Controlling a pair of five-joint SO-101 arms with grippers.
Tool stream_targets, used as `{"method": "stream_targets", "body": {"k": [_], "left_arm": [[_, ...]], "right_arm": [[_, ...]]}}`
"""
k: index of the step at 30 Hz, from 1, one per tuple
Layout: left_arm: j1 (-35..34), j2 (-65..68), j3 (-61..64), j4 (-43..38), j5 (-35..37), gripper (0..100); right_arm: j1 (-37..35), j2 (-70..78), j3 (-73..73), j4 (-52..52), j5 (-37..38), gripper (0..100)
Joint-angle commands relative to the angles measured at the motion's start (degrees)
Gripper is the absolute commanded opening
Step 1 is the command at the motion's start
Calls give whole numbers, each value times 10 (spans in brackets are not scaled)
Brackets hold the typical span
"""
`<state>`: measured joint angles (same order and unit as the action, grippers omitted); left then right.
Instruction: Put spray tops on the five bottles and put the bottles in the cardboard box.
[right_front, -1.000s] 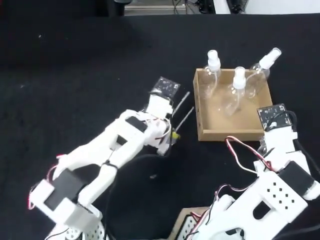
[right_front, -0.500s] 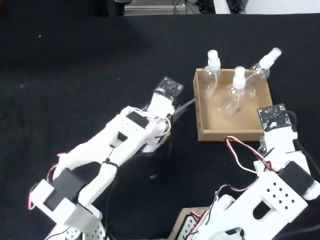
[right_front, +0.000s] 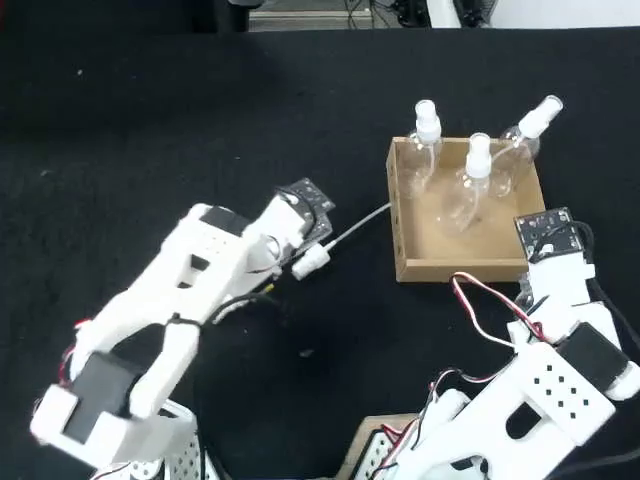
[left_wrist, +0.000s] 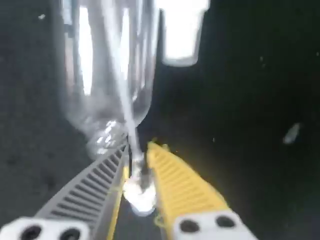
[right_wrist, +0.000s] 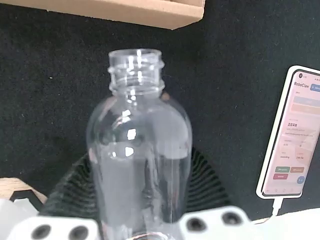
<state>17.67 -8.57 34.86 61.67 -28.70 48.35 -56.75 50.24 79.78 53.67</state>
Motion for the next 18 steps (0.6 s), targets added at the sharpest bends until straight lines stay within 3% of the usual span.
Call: {"method": "stream_targets", "body": {"k": [1,4,10,13,18], "left_arm": [[-16,-82,-6,62,-23,133],[-31,-110,-4,107,-24,163],[-128,-149,33,118,-77,166],[-133,-162,60,114,7,166],[-130,-207,78,84,246,166]], "right_arm": [[9,-17,-4,-17,6,11],[9,-17,-4,-17,6,11],[10,-17,-4,-17,6,11],[5,-17,-4,-17,6,11],[4,-17,-5,-17,6,11]]}}
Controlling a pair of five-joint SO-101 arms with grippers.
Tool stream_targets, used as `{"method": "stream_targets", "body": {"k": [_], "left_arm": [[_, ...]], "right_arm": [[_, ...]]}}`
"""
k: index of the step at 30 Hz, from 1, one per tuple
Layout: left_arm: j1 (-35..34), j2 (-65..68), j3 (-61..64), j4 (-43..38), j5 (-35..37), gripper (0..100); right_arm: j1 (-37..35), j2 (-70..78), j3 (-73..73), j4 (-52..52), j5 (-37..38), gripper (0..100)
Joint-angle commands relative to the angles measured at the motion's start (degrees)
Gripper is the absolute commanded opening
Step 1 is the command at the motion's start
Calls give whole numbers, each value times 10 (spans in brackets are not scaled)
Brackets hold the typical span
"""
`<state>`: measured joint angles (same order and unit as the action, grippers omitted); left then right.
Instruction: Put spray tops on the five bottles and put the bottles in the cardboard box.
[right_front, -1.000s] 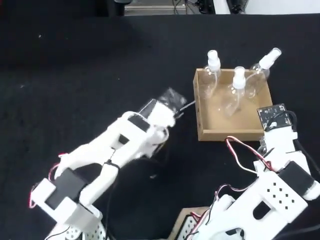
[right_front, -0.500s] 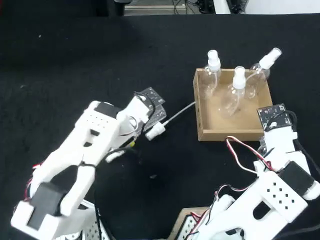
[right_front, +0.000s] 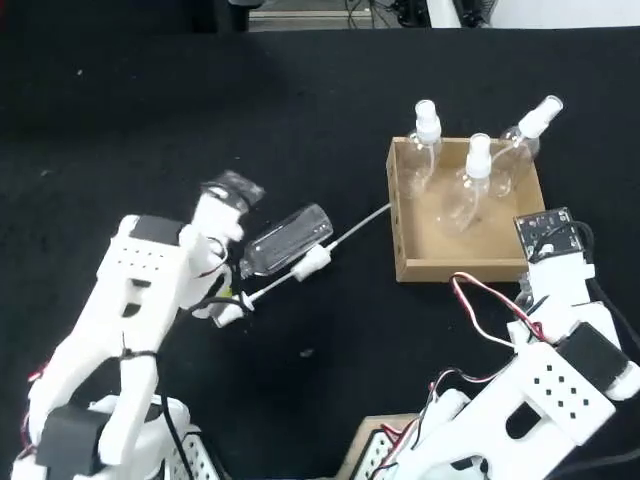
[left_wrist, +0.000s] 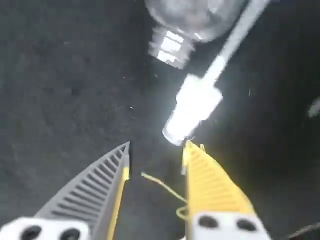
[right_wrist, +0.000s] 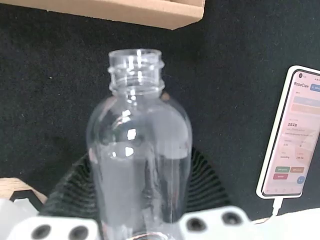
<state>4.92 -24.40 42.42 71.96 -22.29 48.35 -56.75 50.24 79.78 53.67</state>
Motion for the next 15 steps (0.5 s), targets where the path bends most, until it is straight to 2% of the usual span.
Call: {"method": "stream_targets", "body": {"k": [1,4,6,11,15], "left_arm": [[7,-56,6,-21,235,166],[30,-72,17,-26,382,166],[40,-74,27,-57,450,164],[59,-69,96,-122,483,167],[73,-74,124,-156,548,168]], "right_arm": [[4,-17,-5,-17,6,11],[6,-17,-3,-17,6,11],[6,-17,-5,-17,6,11],[4,-17,-4,-17,6,11],[4,-17,-3,-17,6,11]]}}
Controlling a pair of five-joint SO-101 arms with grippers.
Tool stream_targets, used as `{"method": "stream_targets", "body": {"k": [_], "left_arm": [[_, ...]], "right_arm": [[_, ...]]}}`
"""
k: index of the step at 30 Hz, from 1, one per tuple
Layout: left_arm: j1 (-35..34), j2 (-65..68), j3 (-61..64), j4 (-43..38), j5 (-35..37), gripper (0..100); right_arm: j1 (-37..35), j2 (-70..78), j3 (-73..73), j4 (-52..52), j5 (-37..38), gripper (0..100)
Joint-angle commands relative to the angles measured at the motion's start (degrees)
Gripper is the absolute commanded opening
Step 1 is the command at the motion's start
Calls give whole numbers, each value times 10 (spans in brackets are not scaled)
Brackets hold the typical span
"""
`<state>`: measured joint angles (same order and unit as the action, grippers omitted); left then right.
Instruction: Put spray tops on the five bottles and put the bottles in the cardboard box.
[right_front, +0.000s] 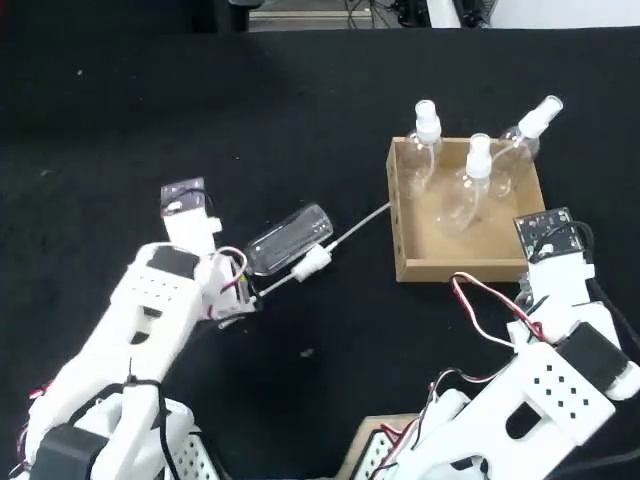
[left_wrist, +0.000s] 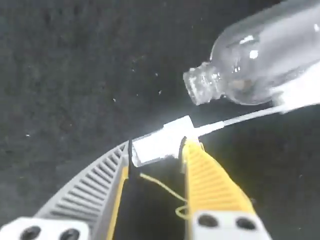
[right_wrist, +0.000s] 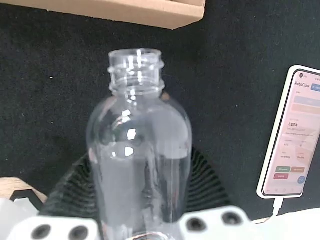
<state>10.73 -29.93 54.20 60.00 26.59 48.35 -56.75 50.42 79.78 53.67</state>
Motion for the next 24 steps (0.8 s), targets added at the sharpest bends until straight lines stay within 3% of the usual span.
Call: {"method": "stream_targets", "body": {"k": [1,8,13,17,24], "left_arm": [[13,-14,9,-48,71,168],[15,-19,33,-75,93,174],[3,-19,-11,-25,96,272],[7,-19,-33,7,97,281],[16,-16,5,-62,97,281]], "right_arm": [[4,-17,-5,-17,6,11],[4,-17,-6,-17,6,11],[5,-17,-7,-17,6,11],[4,-17,-7,-17,6,11],[4,-17,-8,-17,6,11]]}}
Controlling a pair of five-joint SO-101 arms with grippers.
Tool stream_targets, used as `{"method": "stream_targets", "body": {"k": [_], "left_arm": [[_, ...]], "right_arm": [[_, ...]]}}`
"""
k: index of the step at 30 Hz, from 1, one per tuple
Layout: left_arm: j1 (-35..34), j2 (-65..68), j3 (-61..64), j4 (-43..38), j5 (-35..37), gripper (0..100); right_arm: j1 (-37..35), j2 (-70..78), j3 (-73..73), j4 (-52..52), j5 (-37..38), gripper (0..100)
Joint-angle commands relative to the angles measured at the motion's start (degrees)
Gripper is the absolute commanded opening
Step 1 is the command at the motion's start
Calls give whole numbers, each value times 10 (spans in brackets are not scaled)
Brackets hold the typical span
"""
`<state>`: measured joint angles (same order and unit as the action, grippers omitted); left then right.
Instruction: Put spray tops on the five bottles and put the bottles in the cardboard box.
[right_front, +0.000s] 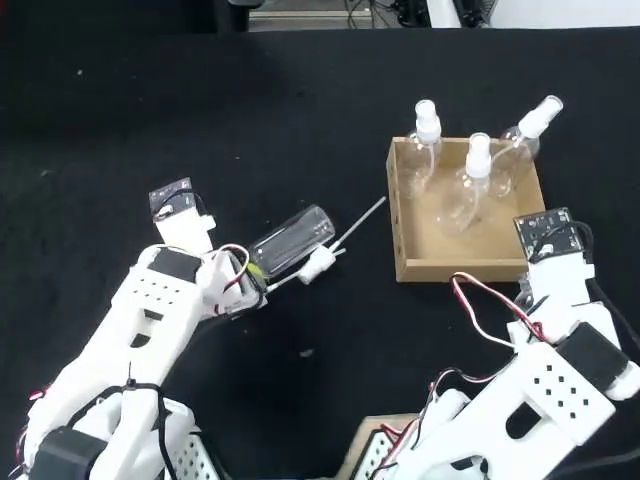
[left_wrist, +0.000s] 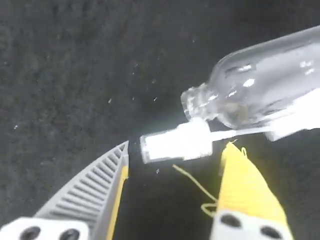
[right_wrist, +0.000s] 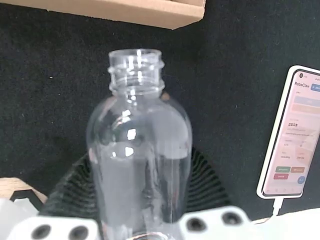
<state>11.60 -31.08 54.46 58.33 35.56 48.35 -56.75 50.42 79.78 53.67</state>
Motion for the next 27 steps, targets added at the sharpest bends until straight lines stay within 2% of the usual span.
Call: {"method": "stream_targets", "body": {"k": [1,7,12,17,19,22,27], "left_arm": [[7,-3,16,-59,7,281],[5,-8,91,-137,4,281],[2,-8,114,-136,0,281],[-7,-9,95,-90,-69,281],[-37,-9,66,-47,-123,281],[-112,-9,17,10,-264,281],[-238,-9,-35,25,-494,281]], "right_arm": [[4,-17,-7,-17,6,11],[4,-17,-9,-17,6,11],[4,-17,-9,-17,6,11],[4,-17,-9,-17,6,11],[4,-17,-8,-17,6,11],[4,-17,-8,-17,6,11],[4,-17,-8,-17,6,11]]}}
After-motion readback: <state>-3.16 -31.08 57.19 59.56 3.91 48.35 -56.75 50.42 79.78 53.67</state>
